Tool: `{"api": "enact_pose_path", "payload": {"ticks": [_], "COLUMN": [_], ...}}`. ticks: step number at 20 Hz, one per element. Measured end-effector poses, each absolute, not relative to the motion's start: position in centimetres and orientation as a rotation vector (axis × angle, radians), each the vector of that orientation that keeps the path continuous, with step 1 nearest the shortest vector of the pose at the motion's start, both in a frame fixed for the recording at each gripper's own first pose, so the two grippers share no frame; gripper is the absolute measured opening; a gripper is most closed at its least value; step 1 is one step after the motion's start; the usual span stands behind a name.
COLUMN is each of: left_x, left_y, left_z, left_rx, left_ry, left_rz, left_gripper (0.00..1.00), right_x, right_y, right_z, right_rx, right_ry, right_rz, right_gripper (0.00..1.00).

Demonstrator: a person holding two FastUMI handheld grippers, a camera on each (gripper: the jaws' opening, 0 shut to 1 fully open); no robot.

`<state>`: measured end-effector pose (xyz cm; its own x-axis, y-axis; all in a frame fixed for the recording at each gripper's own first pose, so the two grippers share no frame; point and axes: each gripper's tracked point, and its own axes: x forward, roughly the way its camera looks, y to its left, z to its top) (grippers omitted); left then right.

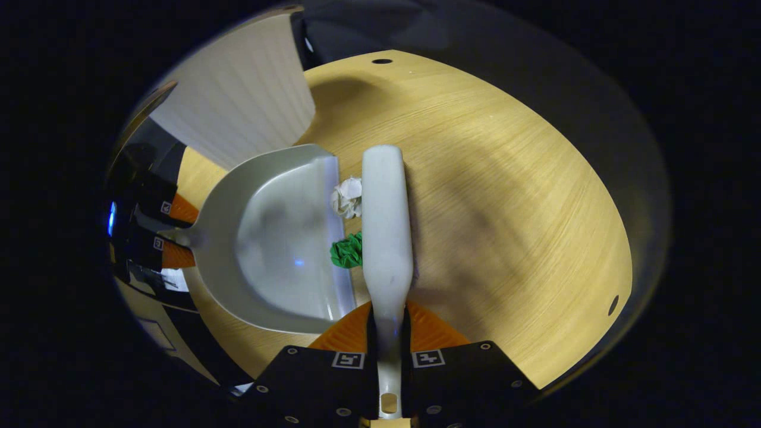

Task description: Pick up the small broom and dustpan from the desktop, sweep the trash into the dustpan with the broom, and then empty the trash into the garbage bin.

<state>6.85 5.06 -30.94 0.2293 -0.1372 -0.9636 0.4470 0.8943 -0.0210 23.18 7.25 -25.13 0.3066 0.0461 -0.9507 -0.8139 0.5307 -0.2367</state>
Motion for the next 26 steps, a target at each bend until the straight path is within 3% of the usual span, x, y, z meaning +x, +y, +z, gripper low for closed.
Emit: {"api": "enact_pose_path", "payload": {"ticks": [5, 11, 16, 26], "left_x": [7.2, 5.1, 3.1, -4.4], "left_y": [5.0, 4.5, 4.4, 2.4], "left_z": [-31.0, -30.1, -25.7, -13.2], "left_rx": [0.283, 0.288, 0.33, 0.4], "left_ry": [1.281, 1.302, 1.306, 1.297], "left_rz": [-0.406, -0.44, -0.511, -0.593], "left_gripper": [0.3, 0.3, 0.3, 0.31], "right_x": [21.6, 23.3, 24.0, 22.3], "right_y": [8.7, 5.5, 1.8, 0.5], "right_z": [-23.1, -23.3, -22.6, -27.4], "right_rx": [-0.865, -0.707, -0.487, -0.31], "right_ry": [1.131, 1.103, 1.081, 1.091], "right_rz": [0.771, 0.571, 0.408, 0.339], "right_gripper": [0.14, 0.14, 0.14, 0.14]}}
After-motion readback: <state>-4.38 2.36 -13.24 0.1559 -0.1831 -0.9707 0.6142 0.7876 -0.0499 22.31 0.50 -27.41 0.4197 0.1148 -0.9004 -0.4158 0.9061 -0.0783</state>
